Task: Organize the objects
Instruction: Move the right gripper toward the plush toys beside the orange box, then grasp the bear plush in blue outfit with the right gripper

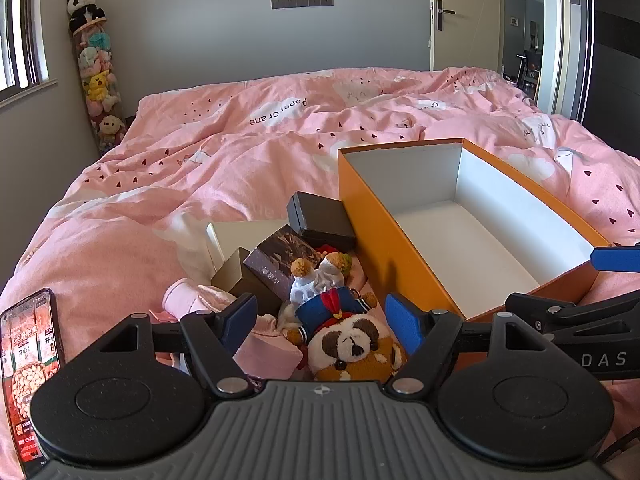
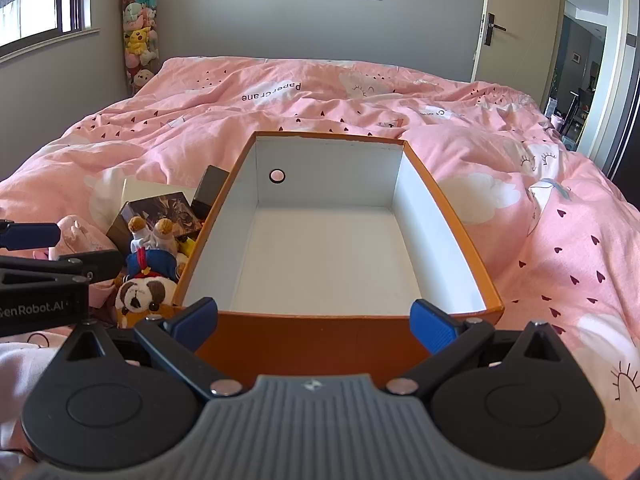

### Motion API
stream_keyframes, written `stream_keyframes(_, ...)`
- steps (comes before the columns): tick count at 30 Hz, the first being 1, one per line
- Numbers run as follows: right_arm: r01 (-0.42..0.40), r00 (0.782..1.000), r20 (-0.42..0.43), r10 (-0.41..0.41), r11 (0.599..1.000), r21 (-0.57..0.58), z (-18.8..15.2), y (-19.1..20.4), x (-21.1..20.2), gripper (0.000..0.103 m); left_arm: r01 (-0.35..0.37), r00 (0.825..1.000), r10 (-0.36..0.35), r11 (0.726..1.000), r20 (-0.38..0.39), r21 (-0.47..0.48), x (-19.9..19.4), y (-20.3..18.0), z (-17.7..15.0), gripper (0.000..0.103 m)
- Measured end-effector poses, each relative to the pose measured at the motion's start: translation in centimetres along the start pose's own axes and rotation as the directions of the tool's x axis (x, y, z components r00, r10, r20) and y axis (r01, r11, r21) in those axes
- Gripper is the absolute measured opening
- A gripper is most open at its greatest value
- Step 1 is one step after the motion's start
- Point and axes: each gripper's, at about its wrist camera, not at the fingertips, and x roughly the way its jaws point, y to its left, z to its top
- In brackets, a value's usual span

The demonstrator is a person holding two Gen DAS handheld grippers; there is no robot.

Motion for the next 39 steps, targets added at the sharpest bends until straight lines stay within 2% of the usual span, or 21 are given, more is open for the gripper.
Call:
stream_keyframes(8,0.001,1.0,-0.003,-0.001,1.0,-0.001,0.0,0.0,0.1,0.102,0.003,1.0,-0.003,1.0,-0.006,0.001,0.0,0.0,0.0,0.086)
stream_keyframes(18,-0.018,1.0,0.012,0.018,1.0,0.008,0.1,-0.2,0.0,0.102,0.06,0.998,-0.06,0.998,0.021,-0.014,-0.8,0.7,0.5,0.088)
stream_keyframes(22,-0.045,0.999,0.028,0.045,0.999,-0.011,0.8,0.3,-0.1,0.1,0.024,0.999,-0.022,0.999,0.031,-0.048,-1.1,1.4,0.8,0.09)
stream_keyframes(24,-0.058,0.997,0.043,0.06,0.998,-0.034,1.3,0.7,-0.2,0.09,0.03,0.999,-0.028,0.998,0.041,-0.062,-1.3,2.2,1.0,0.09)
stream_keyframes(26,-0.082,0.995,0.051,0.085,0.995,-0.06,1.9,1.2,-0.3,0.085,0.009,0.998,-0.005,0.997,0.06,-0.078,-1.6,2.9,1.1,0.089)
stream_keyframes(28,-0.115,0.991,0.056,0.119,0.99,-0.078,2.6,1.7,-0.2,0.08,-0.006,0.999,0.01,0.997,0.049,-0.077,-1.6,3.7,1.4,0.086)
stream_keyframes(30,-0.164,0.984,0.05,0.17,0.981,-0.105,3.5,2.4,0.0,0.07,-0.002,0.999,0.006,0.996,0.046,-0.092,-1.7,4.8,1.7,0.086)
stream_keyframes(33,-0.259,0.965,-0.001,0.261,0.957,-0.129,4.9,3.6,1.1,0.061,-0.036,0.998,0.04,0.994,0.039,-0.106,-1.7,6.1,2.0,0.086)
stream_keyframes(34,-0.291,0.957,-0.029,0.29,0.948,-0.132,5.3,4.0,1.7,0.059,-0.026,0.999,0.029,0.994,0.029,-0.108,-1.5,6.5,2.2,0.084)
stream_keyframes(37,-0.369,0.928,-0.109,0.356,0.918,-0.145,6.3,5.5,3.3,0.054,0.016,0.999,-0.02,0.993,-0.029,-0.12,-0.8,7.5,2.6,0.07)
stream_keyframes(39,-0.401,0.913,-0.156,0.377,0.899,-0.177,6.7,6.8,4.3,0.052,0.041,0.996,-0.051,0.99,-0.07,-0.134,-0.2,8.1,2.5,0.069)
